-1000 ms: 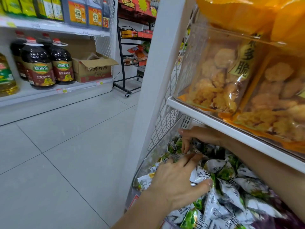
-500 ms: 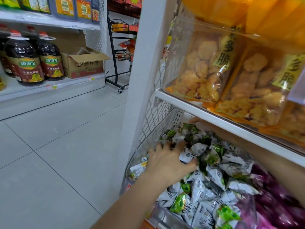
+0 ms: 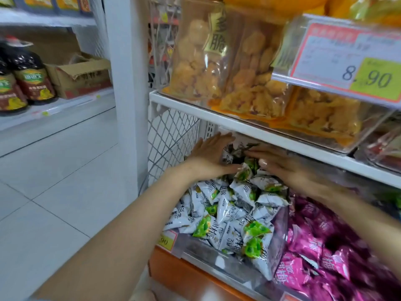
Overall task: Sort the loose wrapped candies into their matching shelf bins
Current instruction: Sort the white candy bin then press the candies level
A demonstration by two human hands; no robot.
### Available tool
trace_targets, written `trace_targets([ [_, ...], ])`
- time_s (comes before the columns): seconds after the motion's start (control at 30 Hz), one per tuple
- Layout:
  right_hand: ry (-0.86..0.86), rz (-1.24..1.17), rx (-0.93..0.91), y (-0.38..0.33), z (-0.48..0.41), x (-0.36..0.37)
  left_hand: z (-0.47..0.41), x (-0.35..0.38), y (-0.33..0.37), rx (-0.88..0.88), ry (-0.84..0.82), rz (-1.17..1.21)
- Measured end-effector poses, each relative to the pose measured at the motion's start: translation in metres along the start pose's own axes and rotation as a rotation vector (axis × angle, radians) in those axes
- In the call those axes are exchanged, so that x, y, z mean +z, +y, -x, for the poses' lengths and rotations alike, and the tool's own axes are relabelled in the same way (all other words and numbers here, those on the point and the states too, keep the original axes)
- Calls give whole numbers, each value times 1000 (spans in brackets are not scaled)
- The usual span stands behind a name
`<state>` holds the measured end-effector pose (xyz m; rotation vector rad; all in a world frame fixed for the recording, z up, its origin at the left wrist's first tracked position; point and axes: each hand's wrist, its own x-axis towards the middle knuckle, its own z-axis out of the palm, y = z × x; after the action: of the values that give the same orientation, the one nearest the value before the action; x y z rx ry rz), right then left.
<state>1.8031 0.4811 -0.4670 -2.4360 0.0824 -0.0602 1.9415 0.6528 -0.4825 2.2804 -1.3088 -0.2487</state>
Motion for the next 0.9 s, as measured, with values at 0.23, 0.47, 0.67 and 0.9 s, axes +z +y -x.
trace_targets([
  [0.23, 106, 160, -77, 16, 4, 12, -22, -15, -12, -74, -334, -388],
  [0.47, 142, 35, -127, 14, 14, 19, -9, -18, -26, -164, -245, -394],
  [0.67, 177, -22, -93, 2, 15, 24, -16, -11, -20, 150, -185, -179],
  [0.9, 83, -190, 2, -4, 17, 18, -18, -11, -20, 107, -188, -273],
])
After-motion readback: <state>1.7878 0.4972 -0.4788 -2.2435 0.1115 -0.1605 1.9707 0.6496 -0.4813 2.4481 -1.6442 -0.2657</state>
